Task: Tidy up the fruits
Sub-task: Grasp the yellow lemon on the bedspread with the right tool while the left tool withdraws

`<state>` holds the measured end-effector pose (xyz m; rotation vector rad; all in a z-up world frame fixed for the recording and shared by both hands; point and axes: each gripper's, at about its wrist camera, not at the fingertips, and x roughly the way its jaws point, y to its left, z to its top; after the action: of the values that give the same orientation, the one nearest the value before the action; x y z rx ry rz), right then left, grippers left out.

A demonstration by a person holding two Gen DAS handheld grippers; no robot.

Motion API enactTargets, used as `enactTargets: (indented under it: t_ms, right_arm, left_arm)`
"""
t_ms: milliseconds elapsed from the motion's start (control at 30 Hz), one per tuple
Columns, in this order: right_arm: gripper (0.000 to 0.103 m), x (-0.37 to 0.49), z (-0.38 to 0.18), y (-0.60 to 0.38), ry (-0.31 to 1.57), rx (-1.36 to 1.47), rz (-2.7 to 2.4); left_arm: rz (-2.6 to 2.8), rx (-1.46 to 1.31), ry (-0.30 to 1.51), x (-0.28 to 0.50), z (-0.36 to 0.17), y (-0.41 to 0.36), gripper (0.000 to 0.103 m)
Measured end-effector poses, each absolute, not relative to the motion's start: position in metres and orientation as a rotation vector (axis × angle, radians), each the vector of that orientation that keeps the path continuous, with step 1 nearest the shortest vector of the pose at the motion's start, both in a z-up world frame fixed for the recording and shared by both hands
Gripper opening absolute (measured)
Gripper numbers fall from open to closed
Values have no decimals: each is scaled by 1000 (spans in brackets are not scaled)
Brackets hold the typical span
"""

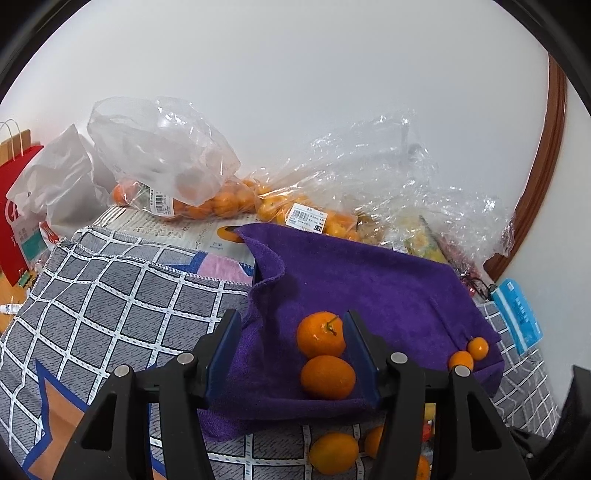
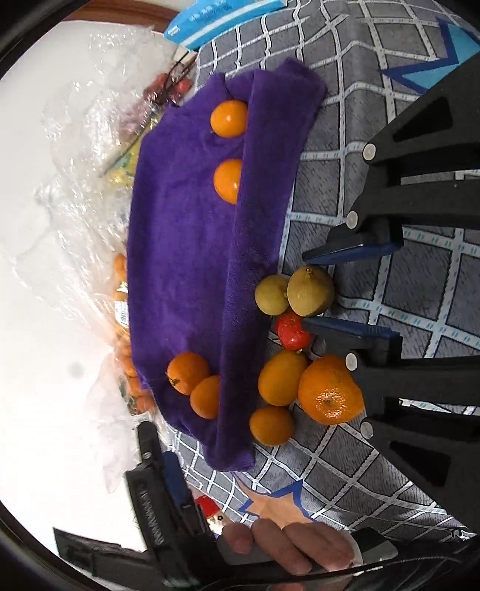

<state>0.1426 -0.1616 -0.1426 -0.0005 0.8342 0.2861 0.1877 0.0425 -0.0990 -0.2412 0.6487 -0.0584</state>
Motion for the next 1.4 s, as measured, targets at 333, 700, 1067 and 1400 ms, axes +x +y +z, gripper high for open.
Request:
enactTargets:
  t_ms: [333,700,1067,1400]
  right_arm:
    - [28,105,-144,-203,853,37,117]
    - [30,96,-152,-212,884,83,129]
    - [29,101,-153,-220,877,159,142]
    - [29,92,-147,-218,845,137,127]
  left_arm:
    - [-64,-195,625,183,-96,33,55]
    - [-21,-53,551,173,-91,14,55]
    - [-40,-118,590,178,-94,25,55]
    - [-65,-100,663,139,-97,27,55]
